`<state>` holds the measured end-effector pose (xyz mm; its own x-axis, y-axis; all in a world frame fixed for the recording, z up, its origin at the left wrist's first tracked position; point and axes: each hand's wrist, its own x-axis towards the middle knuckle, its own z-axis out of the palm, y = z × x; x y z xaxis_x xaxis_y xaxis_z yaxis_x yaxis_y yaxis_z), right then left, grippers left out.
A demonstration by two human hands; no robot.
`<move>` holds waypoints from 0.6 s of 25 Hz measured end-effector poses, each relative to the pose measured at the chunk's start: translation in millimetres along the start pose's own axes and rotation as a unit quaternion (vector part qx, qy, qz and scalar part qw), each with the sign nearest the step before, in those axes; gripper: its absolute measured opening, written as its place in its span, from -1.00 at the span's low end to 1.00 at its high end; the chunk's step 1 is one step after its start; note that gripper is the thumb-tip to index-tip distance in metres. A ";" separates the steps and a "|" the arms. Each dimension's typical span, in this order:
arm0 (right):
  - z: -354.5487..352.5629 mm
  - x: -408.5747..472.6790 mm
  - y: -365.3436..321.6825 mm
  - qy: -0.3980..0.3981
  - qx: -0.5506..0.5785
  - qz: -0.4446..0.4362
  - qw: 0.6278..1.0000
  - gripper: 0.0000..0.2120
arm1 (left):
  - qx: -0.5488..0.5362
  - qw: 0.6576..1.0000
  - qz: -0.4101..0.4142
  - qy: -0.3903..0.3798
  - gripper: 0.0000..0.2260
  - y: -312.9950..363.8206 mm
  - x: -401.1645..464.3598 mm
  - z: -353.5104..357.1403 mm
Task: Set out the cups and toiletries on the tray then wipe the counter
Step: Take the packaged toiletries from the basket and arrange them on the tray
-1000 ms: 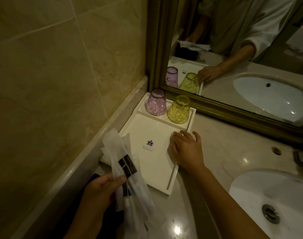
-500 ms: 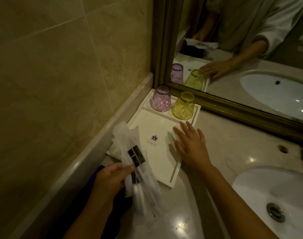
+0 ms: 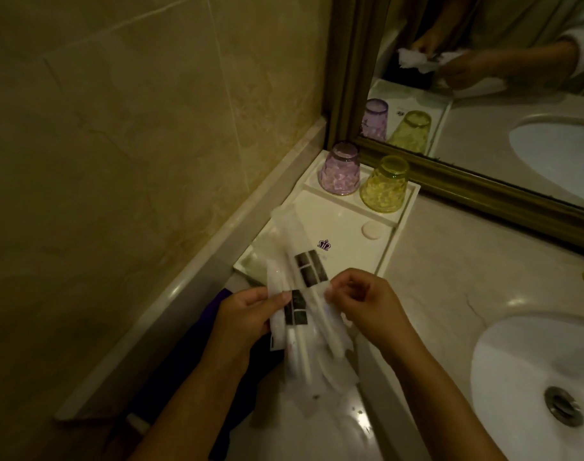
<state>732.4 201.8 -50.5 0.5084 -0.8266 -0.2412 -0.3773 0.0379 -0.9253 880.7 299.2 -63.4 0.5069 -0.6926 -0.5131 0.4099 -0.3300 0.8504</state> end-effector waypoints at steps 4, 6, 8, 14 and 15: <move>-4.5 22.1 -0.1 0.074 0.082 0.038 0.993 -0.82 | 0.007 0.999 -0.017 0.051 -0.95 0.2 -6.0 -14.8; 1.0 43.3 -3.6 0.099 0.110 0.067 0.987 -0.82 | 0.014 0.998 -0.026 0.058 -0.96 -1.2 -11.3 -24.0; 13.1 67.7 -7.5 0.093 0.121 0.089 0.984 -0.87 | 0.021 0.998 -0.026 0.059 -0.92 -1.3 -15.6 -30.4; 37.4 95.9 4.8 0.149 -0.296 -0.022 0.943 -0.71 | 0.015 0.997 -0.033 0.075 -0.86 0.1 -19.8 -44.6; 34.9 95.2 9.5 0.174 -0.367 -0.099 0.908 -0.67 | 0.008 0.996 -0.033 0.077 -0.86 0.1 -19.9 -45.9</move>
<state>804.1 143.1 -92.5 0.3955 -0.9086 0.1340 -0.7848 -0.4101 -0.4646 905.5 342.4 -58.4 0.5903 -0.5623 -0.5791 0.4350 -0.3828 0.8150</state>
